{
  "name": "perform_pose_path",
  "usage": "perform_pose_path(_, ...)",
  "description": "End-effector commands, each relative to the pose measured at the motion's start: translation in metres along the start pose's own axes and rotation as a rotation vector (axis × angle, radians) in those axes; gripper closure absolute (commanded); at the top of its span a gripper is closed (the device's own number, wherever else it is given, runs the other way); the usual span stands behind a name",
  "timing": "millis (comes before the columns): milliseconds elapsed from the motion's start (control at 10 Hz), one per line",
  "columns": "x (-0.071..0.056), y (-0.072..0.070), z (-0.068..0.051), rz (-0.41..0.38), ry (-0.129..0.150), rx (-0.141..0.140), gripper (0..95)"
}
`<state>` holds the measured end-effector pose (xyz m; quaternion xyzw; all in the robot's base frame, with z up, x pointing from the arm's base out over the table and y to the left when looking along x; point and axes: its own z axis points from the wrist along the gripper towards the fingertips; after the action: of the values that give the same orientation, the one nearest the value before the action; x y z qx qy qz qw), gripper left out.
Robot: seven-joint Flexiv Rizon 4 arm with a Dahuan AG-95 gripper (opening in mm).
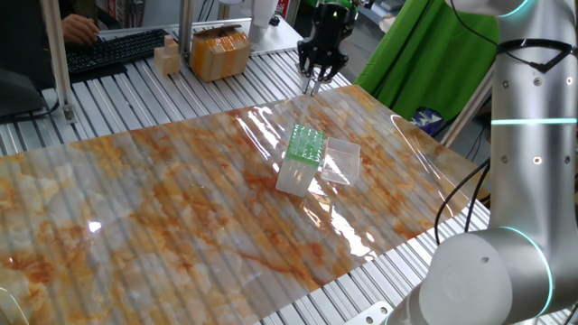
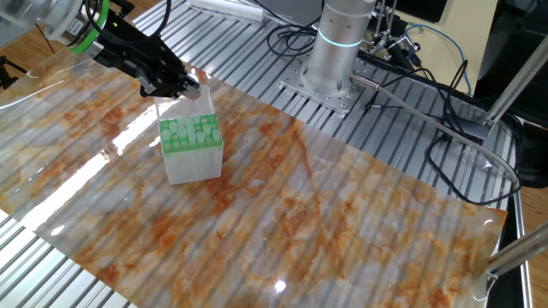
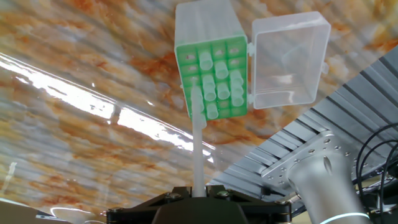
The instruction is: Insert a large pipette tip into the holder for large pipette tips
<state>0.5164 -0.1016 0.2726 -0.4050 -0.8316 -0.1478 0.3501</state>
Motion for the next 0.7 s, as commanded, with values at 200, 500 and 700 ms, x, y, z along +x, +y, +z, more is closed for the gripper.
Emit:
perform_pose_path(200,-0.001,-0.0021,0.0029,-0.001,0.001,-0.002,95.0)
perform_pose_path(500,-0.0027,-0.0036,0.0038,-0.005,0.003,-0.004,95.0)
perform_pose_path(700,-0.0041,-0.0036,0.0047,-0.003,0.007,-0.005,95.0)
